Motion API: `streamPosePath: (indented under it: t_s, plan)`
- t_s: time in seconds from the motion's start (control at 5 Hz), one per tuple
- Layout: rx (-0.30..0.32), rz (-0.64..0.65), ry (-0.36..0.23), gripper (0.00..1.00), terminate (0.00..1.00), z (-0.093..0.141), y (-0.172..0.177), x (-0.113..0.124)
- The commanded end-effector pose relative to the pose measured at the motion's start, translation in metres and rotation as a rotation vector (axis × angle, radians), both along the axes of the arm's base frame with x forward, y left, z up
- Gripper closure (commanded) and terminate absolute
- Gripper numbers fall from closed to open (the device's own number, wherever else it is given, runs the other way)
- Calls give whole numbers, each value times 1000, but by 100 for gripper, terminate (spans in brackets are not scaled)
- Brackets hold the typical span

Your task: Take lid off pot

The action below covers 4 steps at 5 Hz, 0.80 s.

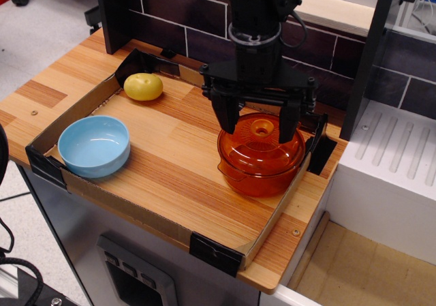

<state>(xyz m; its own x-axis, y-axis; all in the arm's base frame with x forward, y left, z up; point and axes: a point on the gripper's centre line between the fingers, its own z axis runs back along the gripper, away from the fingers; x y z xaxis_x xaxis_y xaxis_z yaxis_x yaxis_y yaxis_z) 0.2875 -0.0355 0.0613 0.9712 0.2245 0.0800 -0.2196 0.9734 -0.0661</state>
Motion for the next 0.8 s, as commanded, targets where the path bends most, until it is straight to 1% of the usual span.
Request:
streamPosePath:
  t_s: [0.0,0.4,0.6]
  plan:
    - [16,-3,-53,100,0,7,-3,12]
    - [21,3,-58,100,0,6,-1,13]
    - [10,3,-62,100,0,9,-1,13]
